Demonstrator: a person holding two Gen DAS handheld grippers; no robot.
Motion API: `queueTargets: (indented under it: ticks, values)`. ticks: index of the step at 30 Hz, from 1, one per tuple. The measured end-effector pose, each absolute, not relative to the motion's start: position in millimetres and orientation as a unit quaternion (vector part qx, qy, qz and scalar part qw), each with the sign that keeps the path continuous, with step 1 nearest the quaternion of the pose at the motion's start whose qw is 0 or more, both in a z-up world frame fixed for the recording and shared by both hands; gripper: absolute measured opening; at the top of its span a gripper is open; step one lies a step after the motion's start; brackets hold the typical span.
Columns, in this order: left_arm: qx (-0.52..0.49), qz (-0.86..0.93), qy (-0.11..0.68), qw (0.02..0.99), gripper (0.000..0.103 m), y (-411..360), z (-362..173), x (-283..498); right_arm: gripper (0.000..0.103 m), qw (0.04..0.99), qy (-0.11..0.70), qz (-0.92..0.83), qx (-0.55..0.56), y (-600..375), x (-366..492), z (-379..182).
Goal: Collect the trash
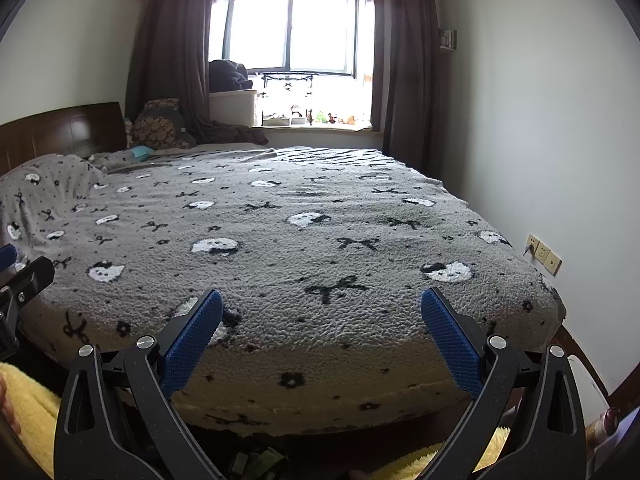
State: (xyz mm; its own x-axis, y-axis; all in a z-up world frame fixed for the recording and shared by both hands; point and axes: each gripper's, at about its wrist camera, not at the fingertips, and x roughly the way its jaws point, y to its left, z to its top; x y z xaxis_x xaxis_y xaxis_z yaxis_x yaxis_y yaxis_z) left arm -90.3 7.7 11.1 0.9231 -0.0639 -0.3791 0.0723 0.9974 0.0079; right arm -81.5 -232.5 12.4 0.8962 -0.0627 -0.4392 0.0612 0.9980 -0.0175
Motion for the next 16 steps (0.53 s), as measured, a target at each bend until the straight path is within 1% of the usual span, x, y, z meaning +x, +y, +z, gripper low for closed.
queueTargets:
  ticks: [16]
  values:
    - [0.007, -0.031, 0.205, 0.978, 0.095, 8.7, 11.0, -87.4, 0.1, 0.973, 0.228, -0.028, -0.004, -230.5, -81.3, 11.7]
